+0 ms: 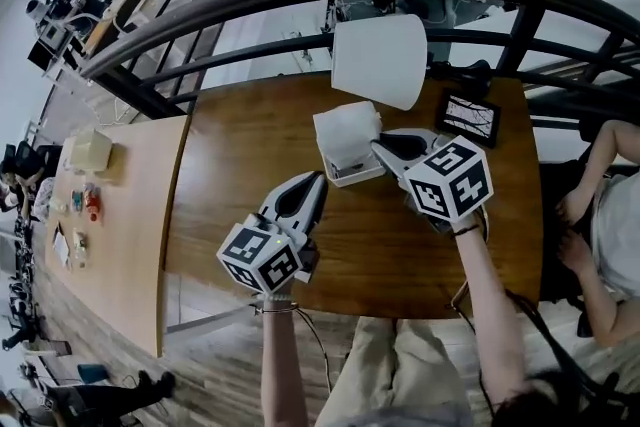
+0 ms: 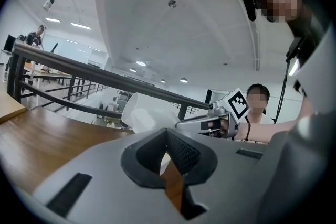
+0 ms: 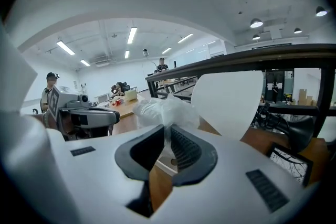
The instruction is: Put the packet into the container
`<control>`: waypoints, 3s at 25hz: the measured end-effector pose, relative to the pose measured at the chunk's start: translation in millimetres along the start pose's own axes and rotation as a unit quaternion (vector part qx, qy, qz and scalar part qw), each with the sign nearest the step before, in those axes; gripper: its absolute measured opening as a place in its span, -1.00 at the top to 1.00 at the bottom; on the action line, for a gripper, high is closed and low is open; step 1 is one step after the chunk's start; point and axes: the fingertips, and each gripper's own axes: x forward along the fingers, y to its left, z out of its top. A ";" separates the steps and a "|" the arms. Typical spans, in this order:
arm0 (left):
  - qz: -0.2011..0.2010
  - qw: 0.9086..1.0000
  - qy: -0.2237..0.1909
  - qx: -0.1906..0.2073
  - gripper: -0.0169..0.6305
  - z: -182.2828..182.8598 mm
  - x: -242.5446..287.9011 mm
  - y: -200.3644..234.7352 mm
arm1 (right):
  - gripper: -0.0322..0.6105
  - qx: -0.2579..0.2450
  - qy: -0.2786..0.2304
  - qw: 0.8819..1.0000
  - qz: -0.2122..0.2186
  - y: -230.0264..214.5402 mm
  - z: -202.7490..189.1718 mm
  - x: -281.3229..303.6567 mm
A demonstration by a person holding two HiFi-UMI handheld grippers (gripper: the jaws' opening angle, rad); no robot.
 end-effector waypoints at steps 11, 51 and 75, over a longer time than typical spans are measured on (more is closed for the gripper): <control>0.001 1.000 0.007 -0.001 0.93 -13.4 19.3 18.5 | 0.75 0.017 0.024 0.999 0.012 -18.8 -24.6 36.1; 0.021 0.999 0.014 -0.024 0.93 -39.0 24.3 26.3 | 0.73 -0.048 0.177 0.982 -0.031 -19.8 -74.9 70.4; 0.016 0.999 0.011 -0.031 0.93 -24.7 13.9 5.1 | 0.56 0.004 0.101 0.995 -0.008 7.7 -34.3 28.1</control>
